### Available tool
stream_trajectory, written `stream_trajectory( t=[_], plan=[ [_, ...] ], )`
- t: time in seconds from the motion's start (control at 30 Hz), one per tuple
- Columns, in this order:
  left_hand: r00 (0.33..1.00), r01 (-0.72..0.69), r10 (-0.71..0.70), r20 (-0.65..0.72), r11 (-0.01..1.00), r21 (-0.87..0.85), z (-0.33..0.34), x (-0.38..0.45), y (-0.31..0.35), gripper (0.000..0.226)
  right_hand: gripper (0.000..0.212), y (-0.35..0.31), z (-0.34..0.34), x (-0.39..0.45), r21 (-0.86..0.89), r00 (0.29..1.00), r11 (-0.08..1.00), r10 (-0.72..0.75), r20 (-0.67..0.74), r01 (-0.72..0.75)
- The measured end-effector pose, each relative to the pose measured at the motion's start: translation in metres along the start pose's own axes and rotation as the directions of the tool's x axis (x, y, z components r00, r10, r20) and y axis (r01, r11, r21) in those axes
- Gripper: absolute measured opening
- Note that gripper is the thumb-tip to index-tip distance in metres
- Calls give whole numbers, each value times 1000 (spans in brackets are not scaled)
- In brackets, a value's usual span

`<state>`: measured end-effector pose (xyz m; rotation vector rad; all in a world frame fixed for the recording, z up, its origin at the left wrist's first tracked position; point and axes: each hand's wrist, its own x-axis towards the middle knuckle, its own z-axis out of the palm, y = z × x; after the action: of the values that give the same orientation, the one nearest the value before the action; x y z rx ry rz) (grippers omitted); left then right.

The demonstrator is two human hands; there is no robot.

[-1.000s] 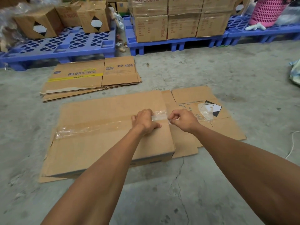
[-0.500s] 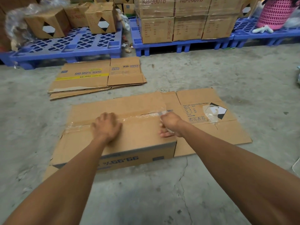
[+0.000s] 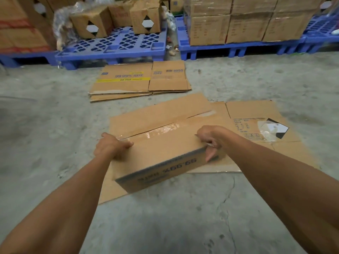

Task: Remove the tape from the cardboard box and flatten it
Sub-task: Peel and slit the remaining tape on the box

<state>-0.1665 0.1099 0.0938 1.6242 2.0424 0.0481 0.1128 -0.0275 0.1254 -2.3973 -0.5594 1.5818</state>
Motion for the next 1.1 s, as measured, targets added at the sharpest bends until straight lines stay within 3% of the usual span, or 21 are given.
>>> stream_trajectory(
  t=[0.07, 0.13, 0.17, 0.23, 0.3, 0.37, 0.47, 0.53, 0.6, 0.7, 0.77, 0.83, 0.9, 1.0, 1.1],
  plan=[
    [975, -9, 26, 222, 997, -79, -1, -16, 8, 53, 44, -4, -5, 2, 26, 983, 995, -91, -157, 96],
    [896, -32, 24, 443, 999, 10, 2, -31, 18, 40, 40, -11, -5, -1, 20, 942, 974, -212, -261, 225],
    [880, -57, 16, 475, 996, 72, 2, -34, 21, 40, 40, -16, -5, -4, 6, 920, 960, -266, -289, 280],
    [921, -111, 53, 386, 985, 130, -5, -30, 25, 44, 41, -23, 0, -9, -2, 904, 950, -296, -307, 311],
    [982, -162, 145, 120, 976, 146, -16, -9, 21, 43, 38, -26, 6, -9, -8, 918, 964, -256, -303, 266],
    [976, -194, 210, -59, 960, 204, -29, 11, 13, 59, 39, -26, 12, -10, 4, 946, 983, -176, -272, 184],
    [938, -344, 344, 35, 920, 186, -23, 31, 5, 78, 56, -22, 19, -8, 87, 965, 988, -103, -242, 128],
    [909, -415, 407, 89, 903, 110, -12, 34, 5, 75, 53, -19, 20, -5, 163, 964, 971, -132, -231, 173],
    [896, -444, 440, 58, 890, 99, -4, 32, 8, 63, 39, -16, 18, 0, 217, 950, 948, -171, -263, 231],
    [918, -391, 395, 31, 890, 235, -6, 31, 6, 61, 26, -12, 12, 10, 228, 915, 920, -236, -328, 319],
    [924, -350, 312, 221, 923, 162, -9, 29, 0, 66, 41, -8, 7, 6, 189, 876, 921, -238, -420, 341],
    [841, -206, 187, 507, 978, -20, -8, 17, -6, 68, 43, -8, 0, 3, 116, 845, 938, -236, -481, 328],
    [673, -50, 77, 735, 997, -59, -7, 0, -11, 69, 42, -9, -7, 6, 71, 821, 941, -250, -514, 331],
    [428, 48, -27, 903, 999, 7, 4, -18, -14, 65, 43, -10, -7, 9, 15, 819, 941, -285, -498, 337],
    [240, 44, -77, 968, 997, 68, 17, -33, -12, 69, 42, -2, -4, 13, -98, 819, 953, -298, -491, 288]
  ],
)
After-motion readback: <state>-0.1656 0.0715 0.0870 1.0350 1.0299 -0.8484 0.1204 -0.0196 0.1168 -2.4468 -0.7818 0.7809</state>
